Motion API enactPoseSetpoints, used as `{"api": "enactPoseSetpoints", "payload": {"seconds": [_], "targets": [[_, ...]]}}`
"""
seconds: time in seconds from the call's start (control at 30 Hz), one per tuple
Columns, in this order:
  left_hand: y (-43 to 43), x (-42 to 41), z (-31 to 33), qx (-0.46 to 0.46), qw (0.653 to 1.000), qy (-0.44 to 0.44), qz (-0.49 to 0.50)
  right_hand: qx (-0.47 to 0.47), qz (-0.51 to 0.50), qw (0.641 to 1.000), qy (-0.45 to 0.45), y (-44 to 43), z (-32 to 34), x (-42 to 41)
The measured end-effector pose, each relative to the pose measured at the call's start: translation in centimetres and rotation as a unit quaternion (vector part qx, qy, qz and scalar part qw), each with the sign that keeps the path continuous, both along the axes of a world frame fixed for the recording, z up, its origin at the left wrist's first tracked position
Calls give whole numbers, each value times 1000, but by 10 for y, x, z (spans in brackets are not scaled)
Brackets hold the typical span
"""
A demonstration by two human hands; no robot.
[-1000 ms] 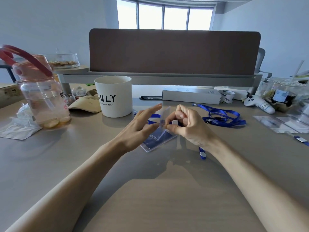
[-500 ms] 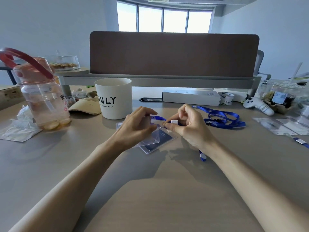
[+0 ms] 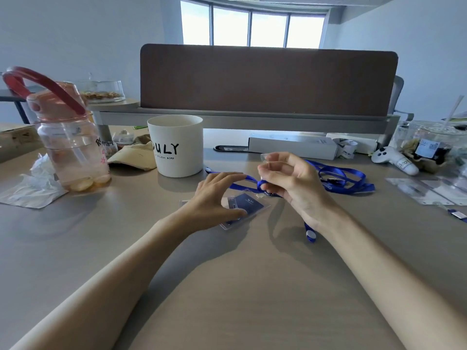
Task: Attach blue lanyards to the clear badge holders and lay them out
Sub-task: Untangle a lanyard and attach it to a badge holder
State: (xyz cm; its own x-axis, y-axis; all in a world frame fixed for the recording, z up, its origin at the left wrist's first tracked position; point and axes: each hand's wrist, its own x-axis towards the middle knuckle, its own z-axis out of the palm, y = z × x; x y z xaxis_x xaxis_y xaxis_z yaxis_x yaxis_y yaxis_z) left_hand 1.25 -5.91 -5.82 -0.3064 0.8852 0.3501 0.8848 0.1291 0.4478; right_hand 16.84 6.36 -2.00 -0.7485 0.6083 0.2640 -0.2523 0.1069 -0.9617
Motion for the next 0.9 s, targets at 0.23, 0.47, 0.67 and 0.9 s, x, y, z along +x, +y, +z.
{"api": "enactPoseSetpoints", "payload": {"seconds": [0.23,0.47,0.67,0.9], "targets": [[8,34,7,48,975,-206,-74,-73,134,986,70,-11,11,5],[9,28,6,89,960,-264,-33,-78,105,989,72,-2,7,3],[8,1,-1,126,956,-229,133,-132,49,985,95,9,8,4],[1,-24,7,59,957,-147,242,-141,-28,989,34,17,0,-2]]}}
